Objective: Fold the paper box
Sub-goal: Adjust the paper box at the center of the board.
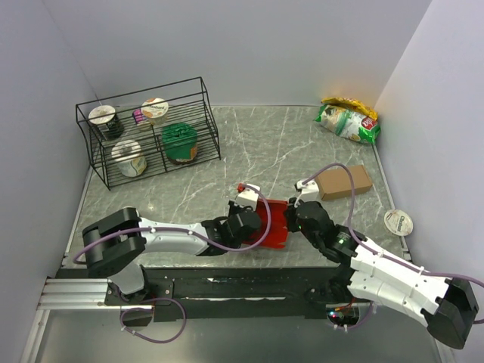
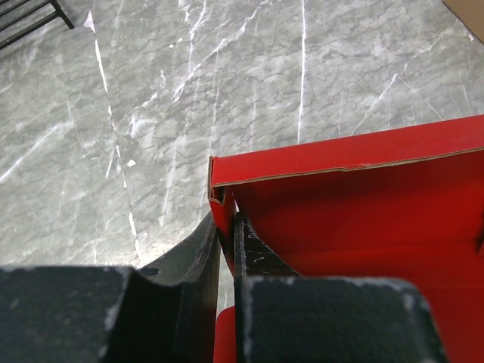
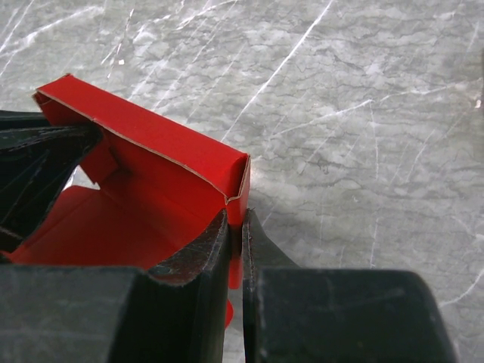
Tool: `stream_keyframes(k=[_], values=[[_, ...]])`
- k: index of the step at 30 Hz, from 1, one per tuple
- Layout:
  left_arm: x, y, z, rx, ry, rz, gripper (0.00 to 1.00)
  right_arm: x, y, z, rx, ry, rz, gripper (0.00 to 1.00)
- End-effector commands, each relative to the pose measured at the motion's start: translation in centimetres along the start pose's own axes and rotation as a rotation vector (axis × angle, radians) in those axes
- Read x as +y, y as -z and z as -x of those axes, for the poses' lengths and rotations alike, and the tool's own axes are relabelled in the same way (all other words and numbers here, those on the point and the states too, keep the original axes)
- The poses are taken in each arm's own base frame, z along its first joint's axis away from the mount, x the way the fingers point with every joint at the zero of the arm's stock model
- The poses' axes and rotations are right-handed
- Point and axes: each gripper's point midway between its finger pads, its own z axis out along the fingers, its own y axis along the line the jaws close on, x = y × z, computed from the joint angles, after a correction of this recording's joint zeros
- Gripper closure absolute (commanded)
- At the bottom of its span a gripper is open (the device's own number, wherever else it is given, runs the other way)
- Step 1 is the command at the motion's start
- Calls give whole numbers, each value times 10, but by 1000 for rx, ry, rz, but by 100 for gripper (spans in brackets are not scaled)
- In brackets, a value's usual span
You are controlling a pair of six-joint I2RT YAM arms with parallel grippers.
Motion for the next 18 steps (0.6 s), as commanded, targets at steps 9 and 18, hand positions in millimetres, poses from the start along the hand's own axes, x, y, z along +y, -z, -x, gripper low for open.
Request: stream_keyframes(k=[9,18], values=[[27,-9,-57,206,-303,110,99,0,-5,1,86,-80,-49,92],[34,-4,-61,192,-277,139,99,4,-18,-21,221,-88,-93,90]])
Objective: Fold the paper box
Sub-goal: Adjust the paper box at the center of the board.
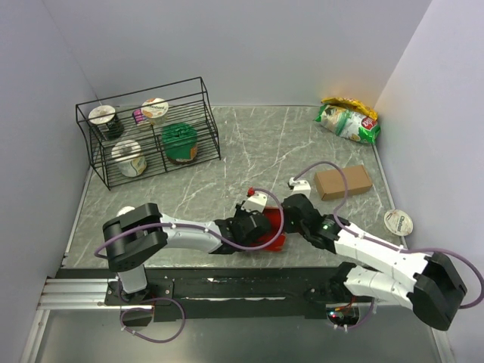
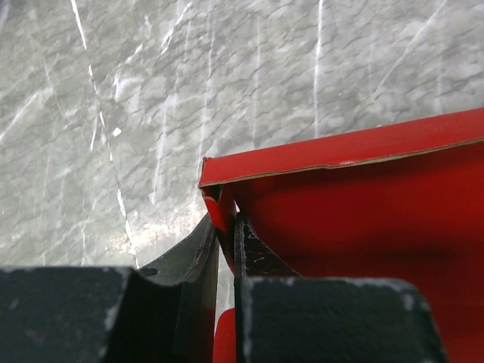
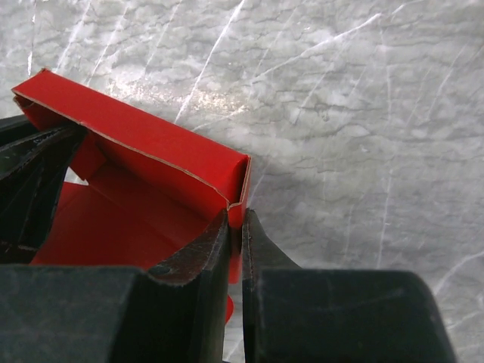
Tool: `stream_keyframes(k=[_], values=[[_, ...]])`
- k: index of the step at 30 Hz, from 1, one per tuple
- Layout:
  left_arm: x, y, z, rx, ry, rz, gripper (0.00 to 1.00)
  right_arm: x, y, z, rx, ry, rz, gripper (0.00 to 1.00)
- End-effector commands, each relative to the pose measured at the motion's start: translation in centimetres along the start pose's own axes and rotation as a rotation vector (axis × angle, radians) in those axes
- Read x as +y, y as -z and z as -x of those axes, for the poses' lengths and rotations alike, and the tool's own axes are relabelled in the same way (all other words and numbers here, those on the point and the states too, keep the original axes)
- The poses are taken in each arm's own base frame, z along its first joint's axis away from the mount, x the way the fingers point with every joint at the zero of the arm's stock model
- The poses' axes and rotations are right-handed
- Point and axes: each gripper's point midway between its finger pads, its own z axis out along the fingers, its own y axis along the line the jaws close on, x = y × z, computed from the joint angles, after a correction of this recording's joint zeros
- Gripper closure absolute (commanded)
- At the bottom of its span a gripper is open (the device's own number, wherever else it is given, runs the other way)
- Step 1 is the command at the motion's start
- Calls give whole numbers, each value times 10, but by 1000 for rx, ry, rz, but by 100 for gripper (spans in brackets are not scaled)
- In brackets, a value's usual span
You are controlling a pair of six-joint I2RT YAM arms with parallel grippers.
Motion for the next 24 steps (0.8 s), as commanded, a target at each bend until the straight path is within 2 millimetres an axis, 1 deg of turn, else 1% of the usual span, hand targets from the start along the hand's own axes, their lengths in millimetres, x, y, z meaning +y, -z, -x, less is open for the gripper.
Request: stream_keyframes(k=[1,2,3,4,5,6,9,12,17,24], values=[[39,7,-23,63,-135,104,99,10,-1,16,6,-29,-8,90],[41,8,-23,58,-132,111,99,11,-2,16,16,-35,-16,90],[41,9,-22,52,-122,108,99,8,-6,9,48,-23,-45,90],[42,10,-19,42,-107,107,99,7,-8,8,60,-22,-55,88],[43,10,-22,45,-111,109,99,8,-8,9,66,-21,-60,88],[45,10,-22,42,-106,115,99,7,-10,6,82,-14,-68,87],[47,11,-24,40,-107,120,99,9,-12,3,91,-18,-62,80],[50,12,-25,37,-108,126,99,10,-15,0,97,-24,-56,77],[51,14,-24,33,-96,119,99,10,-18,-5,108,-28,-59,75],[49,15,-23,33,-97,115,99,13,-25,-12,120,-40,-36,69]])
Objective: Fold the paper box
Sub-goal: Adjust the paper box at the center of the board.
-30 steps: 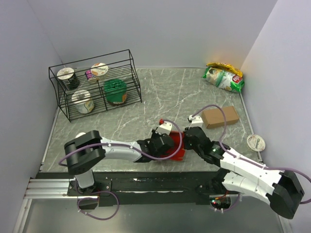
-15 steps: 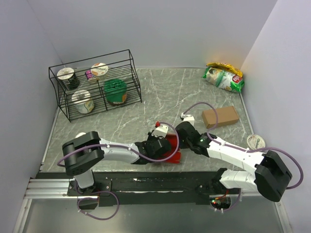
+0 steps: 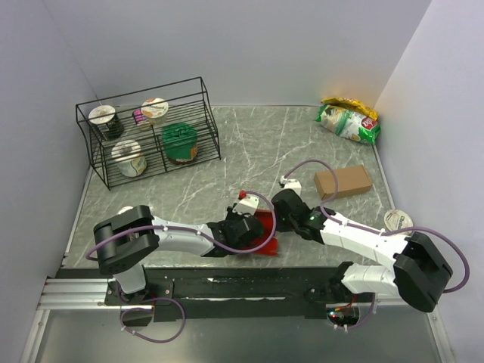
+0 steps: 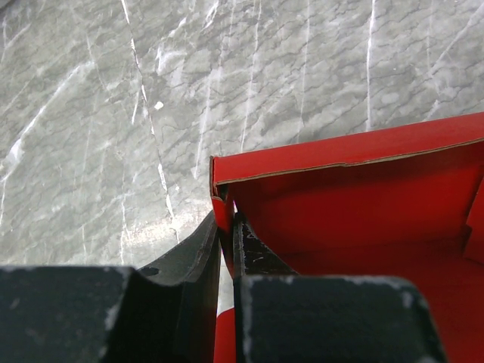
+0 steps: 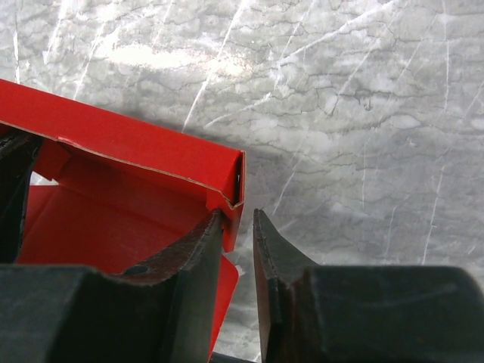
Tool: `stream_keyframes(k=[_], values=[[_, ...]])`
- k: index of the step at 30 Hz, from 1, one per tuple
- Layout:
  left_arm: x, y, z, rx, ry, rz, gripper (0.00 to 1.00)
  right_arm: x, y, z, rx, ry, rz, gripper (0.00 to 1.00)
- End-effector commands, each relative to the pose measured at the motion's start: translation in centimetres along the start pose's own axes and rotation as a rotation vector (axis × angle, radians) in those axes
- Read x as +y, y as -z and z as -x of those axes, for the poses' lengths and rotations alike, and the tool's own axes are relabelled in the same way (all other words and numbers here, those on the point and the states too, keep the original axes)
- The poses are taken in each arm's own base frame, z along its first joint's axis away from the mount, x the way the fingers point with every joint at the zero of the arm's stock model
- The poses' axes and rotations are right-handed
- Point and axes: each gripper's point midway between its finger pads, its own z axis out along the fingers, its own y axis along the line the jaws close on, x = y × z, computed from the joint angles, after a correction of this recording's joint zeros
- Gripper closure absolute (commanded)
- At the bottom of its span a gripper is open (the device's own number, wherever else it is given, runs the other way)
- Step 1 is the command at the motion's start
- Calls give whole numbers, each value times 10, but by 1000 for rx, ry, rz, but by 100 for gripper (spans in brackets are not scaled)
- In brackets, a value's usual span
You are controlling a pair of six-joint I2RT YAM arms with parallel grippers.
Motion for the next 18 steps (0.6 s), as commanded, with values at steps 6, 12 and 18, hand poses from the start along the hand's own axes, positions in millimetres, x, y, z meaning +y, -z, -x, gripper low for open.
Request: stream_keyframes(k=[6,12,18], values=[[21,7,-7,13,-81,58,99,-4,-14,-6,1,-28,5,69],[20,8,-5,8,-78,53,99,-4,-20,-11,16,-39,19,72],[20,9,-5,4,-81,53,99,-5,-25,-15,36,-36,10,79]])
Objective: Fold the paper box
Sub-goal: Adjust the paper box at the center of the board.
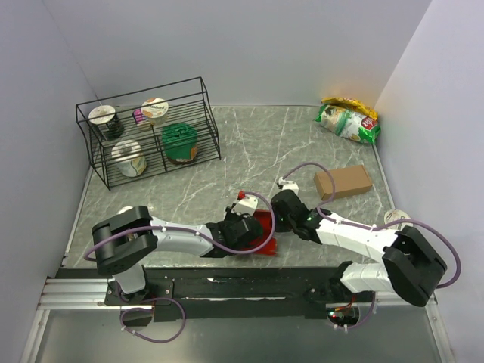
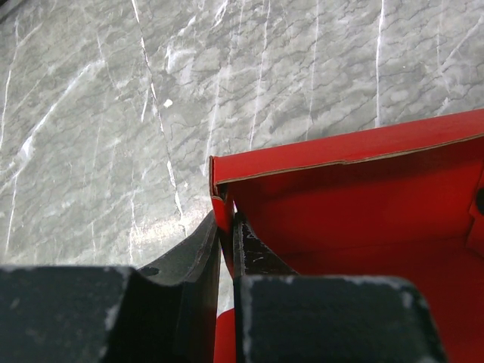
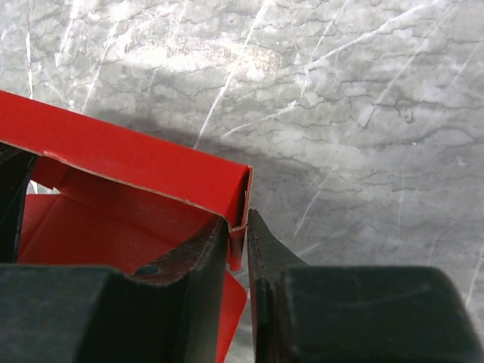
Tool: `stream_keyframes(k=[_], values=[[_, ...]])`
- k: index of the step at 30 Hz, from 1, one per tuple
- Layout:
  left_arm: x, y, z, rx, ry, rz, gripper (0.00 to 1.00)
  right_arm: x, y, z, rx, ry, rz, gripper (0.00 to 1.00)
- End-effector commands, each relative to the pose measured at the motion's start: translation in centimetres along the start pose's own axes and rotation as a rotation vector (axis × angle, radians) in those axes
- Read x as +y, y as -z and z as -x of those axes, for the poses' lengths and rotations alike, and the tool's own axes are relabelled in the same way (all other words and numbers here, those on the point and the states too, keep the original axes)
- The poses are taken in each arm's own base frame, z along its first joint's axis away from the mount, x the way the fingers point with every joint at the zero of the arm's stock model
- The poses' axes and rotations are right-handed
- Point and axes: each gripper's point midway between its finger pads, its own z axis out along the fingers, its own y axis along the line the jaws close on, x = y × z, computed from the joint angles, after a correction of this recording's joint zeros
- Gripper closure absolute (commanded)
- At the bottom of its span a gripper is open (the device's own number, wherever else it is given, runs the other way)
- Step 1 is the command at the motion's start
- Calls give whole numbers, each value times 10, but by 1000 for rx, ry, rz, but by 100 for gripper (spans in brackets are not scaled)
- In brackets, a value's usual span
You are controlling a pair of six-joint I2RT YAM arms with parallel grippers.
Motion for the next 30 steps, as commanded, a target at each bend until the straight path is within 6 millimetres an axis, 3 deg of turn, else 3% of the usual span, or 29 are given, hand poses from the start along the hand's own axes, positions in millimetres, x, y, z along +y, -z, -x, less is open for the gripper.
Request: stream_keyframes(k=[1,4,8,17,24,30], values=[[16,7,-4,7,-71,43,99,-16,-6,-9,26,1,-61,79],[18,8,-3,2,-67,51,99,-22,-6,-12,45,-1,-100,84],[22,10,0,-10,-58,69,99,-35,-6,-17,69,-3,-172,100],[33,19,18,-54,-83,114,99,-42,-6,-12,83,33,-260,100],[51,31,34,-97,-76,138,99,-48,8,13,39,62,-351,100],[53,34,44,-117,-41,110,99,-59,17,28,8,80,-457,100]])
